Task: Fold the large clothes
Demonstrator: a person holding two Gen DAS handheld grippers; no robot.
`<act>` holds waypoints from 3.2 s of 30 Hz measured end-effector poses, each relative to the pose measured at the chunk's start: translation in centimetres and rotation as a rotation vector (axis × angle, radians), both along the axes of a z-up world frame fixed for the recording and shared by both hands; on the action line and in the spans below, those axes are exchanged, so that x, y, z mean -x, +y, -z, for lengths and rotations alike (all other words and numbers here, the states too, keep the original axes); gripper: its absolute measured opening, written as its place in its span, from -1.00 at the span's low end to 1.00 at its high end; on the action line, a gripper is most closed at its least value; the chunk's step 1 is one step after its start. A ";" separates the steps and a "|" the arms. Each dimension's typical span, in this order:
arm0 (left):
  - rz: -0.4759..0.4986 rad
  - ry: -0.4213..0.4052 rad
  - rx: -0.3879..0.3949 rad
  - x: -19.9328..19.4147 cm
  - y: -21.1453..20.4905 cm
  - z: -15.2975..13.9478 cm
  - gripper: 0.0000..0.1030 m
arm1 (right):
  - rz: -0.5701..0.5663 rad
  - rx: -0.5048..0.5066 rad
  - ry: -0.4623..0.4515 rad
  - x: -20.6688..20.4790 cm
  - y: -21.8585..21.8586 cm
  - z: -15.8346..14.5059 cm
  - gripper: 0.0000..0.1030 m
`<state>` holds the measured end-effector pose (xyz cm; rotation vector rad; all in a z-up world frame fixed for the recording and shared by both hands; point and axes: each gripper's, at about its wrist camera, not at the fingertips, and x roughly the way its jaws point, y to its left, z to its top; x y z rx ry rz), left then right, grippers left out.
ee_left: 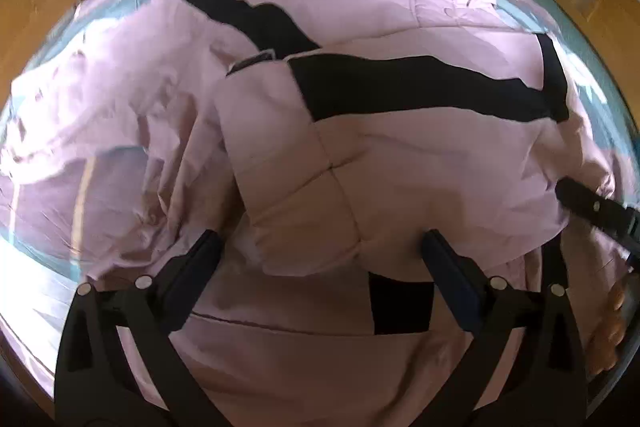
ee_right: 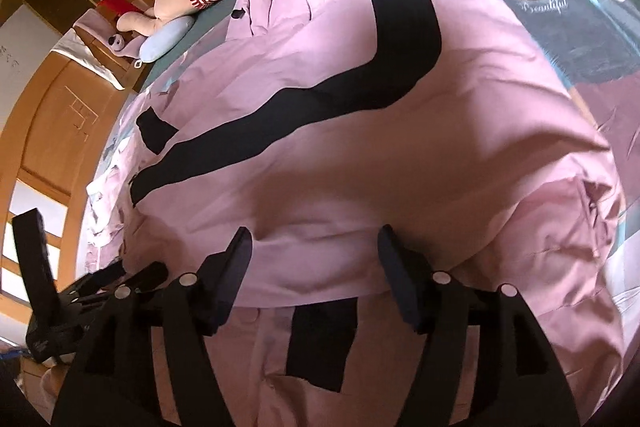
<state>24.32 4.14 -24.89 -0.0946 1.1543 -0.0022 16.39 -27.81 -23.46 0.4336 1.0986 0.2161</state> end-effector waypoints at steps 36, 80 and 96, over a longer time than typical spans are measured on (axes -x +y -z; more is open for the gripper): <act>-0.065 -0.231 -0.168 -0.5 1.0 -2.9 -0.01 | -0.198 0.934 -0.195 -1.3 5.2 0.7 0.52; -0.029 -0.064 -0.274 -4.7 -0.6 1.8 0.93 | 0.020 0.476 -0.220 -2.3 1.1 -1.4 0.56; -0.102 -0.197 -0.221 -3.1 0.2 -2.5 0.92 | -0.387 0.440 -0.177 -1.0 7.5 -0.2 0.65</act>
